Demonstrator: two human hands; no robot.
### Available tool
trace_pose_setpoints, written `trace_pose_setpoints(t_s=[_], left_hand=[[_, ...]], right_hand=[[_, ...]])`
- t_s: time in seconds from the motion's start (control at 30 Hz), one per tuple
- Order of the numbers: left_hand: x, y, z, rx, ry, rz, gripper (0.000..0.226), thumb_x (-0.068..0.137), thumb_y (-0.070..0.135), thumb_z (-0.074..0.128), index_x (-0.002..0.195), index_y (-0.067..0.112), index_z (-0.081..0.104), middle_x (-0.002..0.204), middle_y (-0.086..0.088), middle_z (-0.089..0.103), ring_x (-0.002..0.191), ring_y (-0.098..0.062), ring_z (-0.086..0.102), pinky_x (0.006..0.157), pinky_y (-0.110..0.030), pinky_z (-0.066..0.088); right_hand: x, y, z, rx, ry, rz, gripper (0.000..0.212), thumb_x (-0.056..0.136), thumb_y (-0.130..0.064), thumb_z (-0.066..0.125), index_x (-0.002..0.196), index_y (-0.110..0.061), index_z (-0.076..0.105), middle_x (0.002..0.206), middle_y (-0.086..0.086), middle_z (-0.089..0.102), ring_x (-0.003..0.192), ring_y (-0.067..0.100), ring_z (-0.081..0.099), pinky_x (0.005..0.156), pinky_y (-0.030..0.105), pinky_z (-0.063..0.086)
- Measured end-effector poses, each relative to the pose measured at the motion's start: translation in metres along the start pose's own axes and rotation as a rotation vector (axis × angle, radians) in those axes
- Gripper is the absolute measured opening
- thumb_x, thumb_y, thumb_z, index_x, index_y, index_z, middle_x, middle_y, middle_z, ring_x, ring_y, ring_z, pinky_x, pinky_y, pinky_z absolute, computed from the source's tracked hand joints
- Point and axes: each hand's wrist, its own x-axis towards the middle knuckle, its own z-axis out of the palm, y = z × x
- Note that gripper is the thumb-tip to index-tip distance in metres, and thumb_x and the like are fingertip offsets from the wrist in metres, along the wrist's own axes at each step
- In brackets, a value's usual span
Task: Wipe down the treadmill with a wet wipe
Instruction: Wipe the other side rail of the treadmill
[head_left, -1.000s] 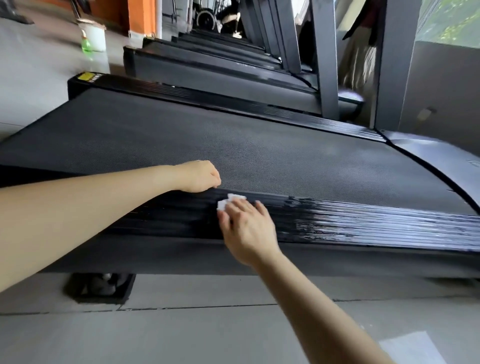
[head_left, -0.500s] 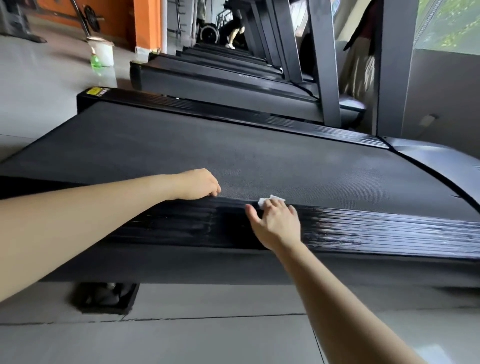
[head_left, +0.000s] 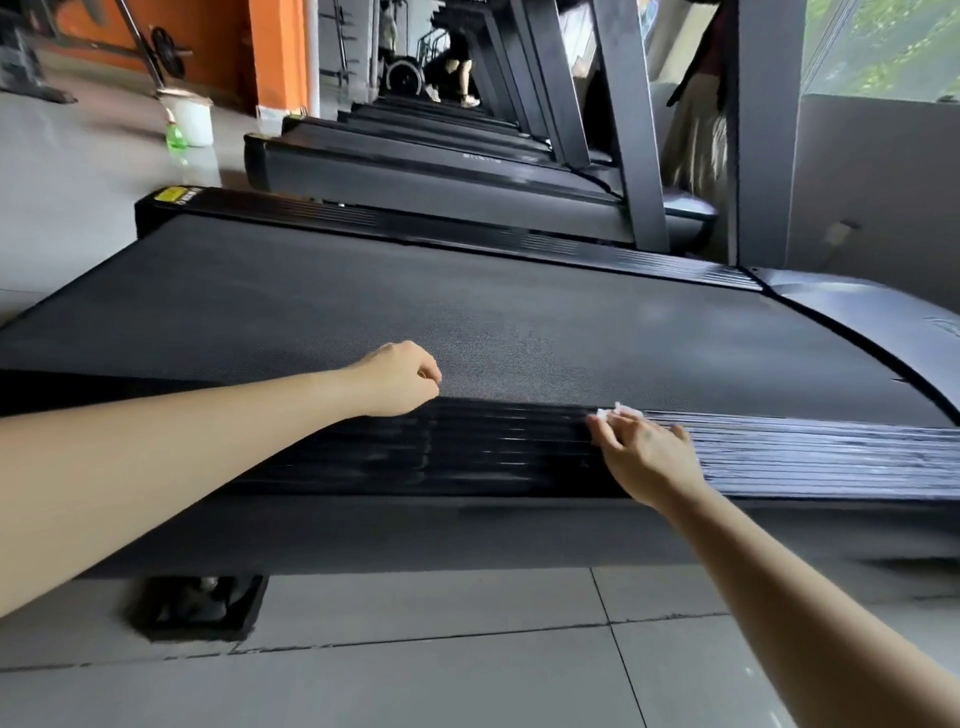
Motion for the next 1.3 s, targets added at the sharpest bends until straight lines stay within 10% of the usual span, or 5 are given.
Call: trace_pose_setpoints(t_s=[0.27,0.37,0.53,0.8,1.3], left_hand=[[-0.007,0.064,0.043,-0.081,0.013,0.207,0.039,0.101,0.009,0.046,0.132,0.018,0.069,0.134,0.000,0.068,0.127,-0.017,0.058,0.101,-0.019,0.038],[-0.011,0.081,0.063,-0.061,0.011,0.223,0.044,0.097,0.005,0.042,0.120,0.021,0.075,0.117,-0.002,0.076,0.109,-0.017,0.067,0.095,-0.022,0.047],[-0.009,0.090,0.091,0.012,0.110,0.297,0.034,0.094,0.013,0.052,0.119,0.023,0.072,0.114,0.001,0.075,0.111,-0.026,0.065,0.094,-0.034,0.051],[-0.030,0.072,0.092,0.172,0.134,0.539,0.036,0.083,0.010,0.044,0.096,0.021,0.076,0.108,0.004,0.068,0.101,-0.021,0.059,0.087,-0.035,0.049],[-0.036,-0.106,-0.013,0.299,0.247,-0.109,0.011,0.097,0.014,0.048,0.092,0.024,0.047,0.097,0.000,0.058,0.093,-0.027,0.057,0.077,-0.037,0.040]], right_hand=[[-0.037,-0.085,0.026,0.286,-0.024,-0.428,0.041,0.105,-0.047,0.026,0.113,-0.033,0.064,0.140,-0.016,0.057,0.142,0.004,0.037,0.116,0.051,0.023],[-0.037,-0.073,0.021,0.641,-0.034,-0.505,0.027,0.096,-0.019,0.041,0.083,-0.025,0.064,0.103,-0.011,0.065,0.104,0.011,0.060,0.100,0.046,0.045],[-0.030,-0.027,0.009,1.155,0.205,-0.014,0.022,0.086,-0.006,0.055,0.083,-0.012,0.076,0.084,0.000,0.076,0.081,0.010,0.069,0.076,0.029,0.053],[-0.008,-0.028,0.024,0.825,0.371,0.057,0.017,0.090,-0.010,0.058,0.083,-0.021,0.070,0.081,-0.007,0.070,0.075,0.015,0.063,0.064,0.025,0.042],[0.014,-0.108,0.043,0.267,0.391,-0.178,0.018,0.088,-0.011,0.054,0.070,-0.012,0.059,0.074,0.003,0.058,0.076,0.032,0.056,0.066,0.036,0.039]])
